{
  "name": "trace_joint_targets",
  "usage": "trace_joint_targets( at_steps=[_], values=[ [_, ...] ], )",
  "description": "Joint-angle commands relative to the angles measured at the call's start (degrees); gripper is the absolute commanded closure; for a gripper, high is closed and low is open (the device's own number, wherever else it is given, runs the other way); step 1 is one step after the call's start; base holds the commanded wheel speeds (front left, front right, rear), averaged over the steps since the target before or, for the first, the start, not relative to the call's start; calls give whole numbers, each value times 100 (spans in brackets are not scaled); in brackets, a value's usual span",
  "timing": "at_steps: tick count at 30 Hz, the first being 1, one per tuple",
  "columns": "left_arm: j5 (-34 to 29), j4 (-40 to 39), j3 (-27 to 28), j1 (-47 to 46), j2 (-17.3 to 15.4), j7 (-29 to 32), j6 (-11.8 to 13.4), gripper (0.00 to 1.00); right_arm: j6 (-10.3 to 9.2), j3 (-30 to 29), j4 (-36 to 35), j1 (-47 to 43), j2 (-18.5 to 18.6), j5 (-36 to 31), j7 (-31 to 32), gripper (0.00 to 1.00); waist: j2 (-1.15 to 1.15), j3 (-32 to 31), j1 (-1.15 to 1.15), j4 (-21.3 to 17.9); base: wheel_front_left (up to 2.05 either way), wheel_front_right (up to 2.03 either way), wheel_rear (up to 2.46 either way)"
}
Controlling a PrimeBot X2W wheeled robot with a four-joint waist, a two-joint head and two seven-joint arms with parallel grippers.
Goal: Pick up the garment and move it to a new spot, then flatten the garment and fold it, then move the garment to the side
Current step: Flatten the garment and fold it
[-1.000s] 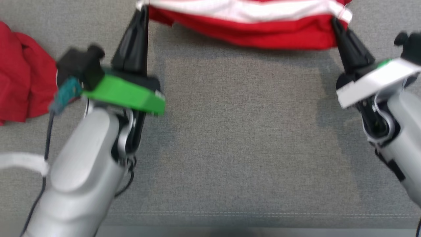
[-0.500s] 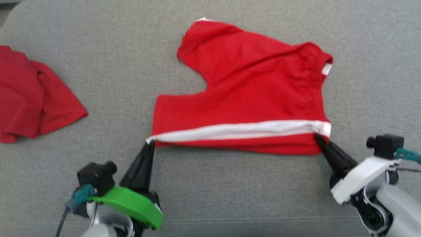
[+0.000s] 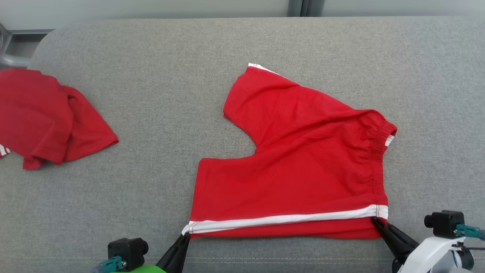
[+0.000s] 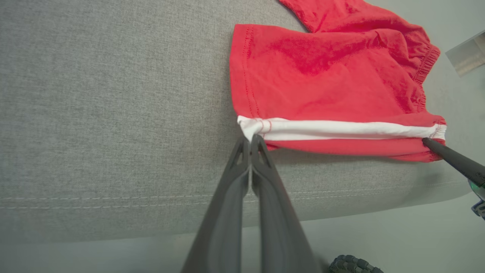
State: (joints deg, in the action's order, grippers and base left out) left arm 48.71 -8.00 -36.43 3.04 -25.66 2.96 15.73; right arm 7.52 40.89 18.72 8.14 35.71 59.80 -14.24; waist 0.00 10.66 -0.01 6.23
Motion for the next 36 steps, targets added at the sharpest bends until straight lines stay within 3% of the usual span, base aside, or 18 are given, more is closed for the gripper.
trace_joint_targets(
  at_steps=[1,9,17,23,29,36],
  values=[
    [24,-25,34,61,-51,-2,52,100,-6,-37,15,-98,6,-36,-26,100,0,-12,1,14,0,0,0],
    [-73,-233,266,-205,-259,-43,89,100,-8,-339,-241,-375,-105,-177,17,100,0,54,1,-76,0,0,0],
    [-512,-235,282,-1783,-588,452,-373,100,-9,-929,-678,-109,-392,-25,201,100,0,333,1,-375,0,0,0],
    [-485,606,202,-3331,-223,823,-945,100,-7,-1406,-667,531,-887,24,267,100,0,721,1,-674,0,0,0],
    [-358,2147,34,-4929,242,1311,-1679,100,-5,-1691,-160,1541,-1424,-93,393,100,0,1187,1,-963,0,0,0],
    [-225,3465,27,-5853,543,1454,-2062,100,-5,-1677,294,2206,-1777,-216,373,100,0,1525,1,-1162,0,0,0]
  ],
)
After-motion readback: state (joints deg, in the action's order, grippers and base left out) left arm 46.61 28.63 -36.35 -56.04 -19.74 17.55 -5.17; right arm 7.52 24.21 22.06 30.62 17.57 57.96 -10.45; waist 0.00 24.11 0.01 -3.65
